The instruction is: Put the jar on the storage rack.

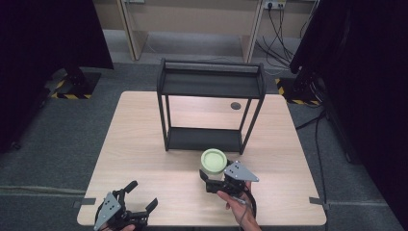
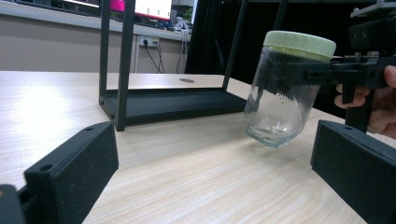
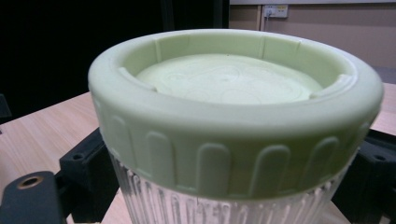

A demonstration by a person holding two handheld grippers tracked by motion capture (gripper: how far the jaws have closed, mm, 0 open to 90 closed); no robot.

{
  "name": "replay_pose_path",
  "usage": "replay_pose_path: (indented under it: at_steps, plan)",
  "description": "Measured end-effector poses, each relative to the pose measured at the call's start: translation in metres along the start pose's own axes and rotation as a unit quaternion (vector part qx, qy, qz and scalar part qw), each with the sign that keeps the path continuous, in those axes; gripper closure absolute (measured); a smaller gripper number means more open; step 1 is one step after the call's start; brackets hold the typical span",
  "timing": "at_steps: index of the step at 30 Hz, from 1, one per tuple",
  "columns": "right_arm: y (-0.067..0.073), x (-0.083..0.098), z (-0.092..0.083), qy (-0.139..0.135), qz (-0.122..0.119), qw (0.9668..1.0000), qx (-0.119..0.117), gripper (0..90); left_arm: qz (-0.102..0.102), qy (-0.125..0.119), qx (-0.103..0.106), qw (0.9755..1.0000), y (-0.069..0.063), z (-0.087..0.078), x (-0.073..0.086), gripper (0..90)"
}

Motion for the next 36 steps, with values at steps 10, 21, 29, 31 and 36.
replay_pose_path:
  at_steps: [10, 21, 29, 31, 36]
  plan:
    - [-0.006, -0.011, 0.008, 0.004, 0.002, 1.0000, 0.007, 11.7, 0.000, 0.000, 0.000, 1.0000, 0.000, 0.000, 0.000, 0.1]
    - [-0.012, -0.018, 0.015, 0.008, 0.000, 0.9999, 0.013, 11.7, 0.000, 0.000, 0.001, 1.0000, 0.000, 0.000, 0.000, 0.1]
    - [-0.015, -0.021, 0.017, 0.008, 0.001, 0.9998, 0.016, 11.7, 0.000, 0.000, 0.001, 1.0000, 0.000, 0.000, 0.000, 0.1]
    - [-0.017, -0.022, 0.017, 0.009, -0.001, 0.9998, 0.018, 11.7, 0.000, 0.000, 0.001, 1.0000, 0.000, 0.000, 0.000, 0.1]
    - [-0.019, -0.024, 0.019, 0.008, 0.002, 0.9997, 0.021, 11.7, 0.000, 0.000, 0.001, 1.0000, 0.000, 0.000, 0.000, 0.1]
Point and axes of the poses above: each handheld gripper's, and its own axes: z roughly forward along the jaws, x roughly out of its underside, y roughly to its left, the point moved 1 cm from there along z, roughly forward along the jaws, and after that the axes turned 11 degrees about -x, right-handed, at the moved point
